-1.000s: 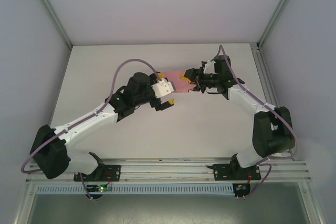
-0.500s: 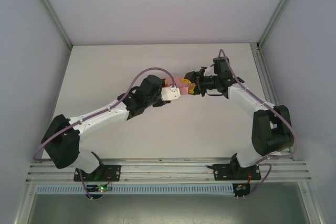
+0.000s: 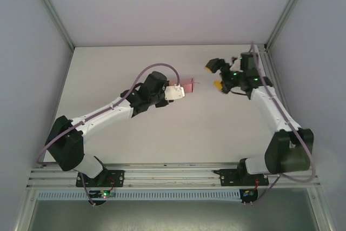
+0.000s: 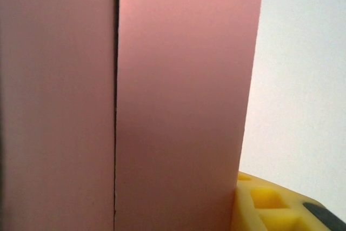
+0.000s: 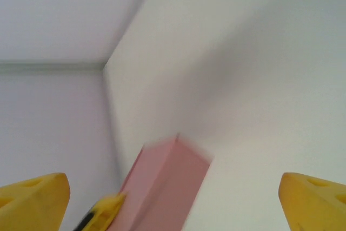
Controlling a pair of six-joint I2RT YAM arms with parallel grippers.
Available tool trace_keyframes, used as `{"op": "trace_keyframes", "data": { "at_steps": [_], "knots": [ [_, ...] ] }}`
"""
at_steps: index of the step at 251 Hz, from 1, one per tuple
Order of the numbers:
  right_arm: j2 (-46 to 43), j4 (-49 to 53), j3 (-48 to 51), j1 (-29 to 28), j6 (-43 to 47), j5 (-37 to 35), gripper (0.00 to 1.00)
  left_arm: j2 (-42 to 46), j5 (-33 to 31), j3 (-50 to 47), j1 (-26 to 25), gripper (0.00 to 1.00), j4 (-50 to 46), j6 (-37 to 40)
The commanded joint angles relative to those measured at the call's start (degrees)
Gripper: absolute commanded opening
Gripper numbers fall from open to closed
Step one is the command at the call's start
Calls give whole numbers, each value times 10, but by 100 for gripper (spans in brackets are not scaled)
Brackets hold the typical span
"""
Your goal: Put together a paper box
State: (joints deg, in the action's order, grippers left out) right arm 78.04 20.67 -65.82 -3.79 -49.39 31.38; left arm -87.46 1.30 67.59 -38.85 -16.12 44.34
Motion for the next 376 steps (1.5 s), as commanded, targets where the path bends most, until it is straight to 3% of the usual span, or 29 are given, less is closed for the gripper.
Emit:
{"op": "trace_keyframes", "data": {
  "at_steps": [1,25,43,61,87,121,188,263,287,331,376],
  "knots": [
    [-88,27,-16,-28,309,-225,98,-26,130,62,45,43,-173,-22],
    [-155,-134,102,-18,369,-142,98,-68,194,107,67,44,-278,4],
    [-167,-208,150,-18,383,-43,95,-102,185,136,73,44,-318,-4],
    [-133,-159,134,-33,398,40,88,-134,173,160,77,44,-353,-12],
    [-62,-77,99,-73,454,46,81,-164,168,173,81,44,-369,-18],
    [21,-67,77,-118,497,46,75,-179,166,170,83,46,-358,-21],
    [139,-11,8,-149,586,106,60,-194,161,161,86,52,-342,-34],
    [185,45,-41,-177,661,94,55,-206,172,155,90,52,-329,-43],
    [200,48,-56,-181,653,73,44,-209,171,158,89,52,-330,-45],
    [212,83,-87,-193,615,44,0,-207,164,158,90,50,-318,-59],
    [194,65,-92,-231,442,-55,0,-213,145,153,90,46,-286,-108]
  ]
}}
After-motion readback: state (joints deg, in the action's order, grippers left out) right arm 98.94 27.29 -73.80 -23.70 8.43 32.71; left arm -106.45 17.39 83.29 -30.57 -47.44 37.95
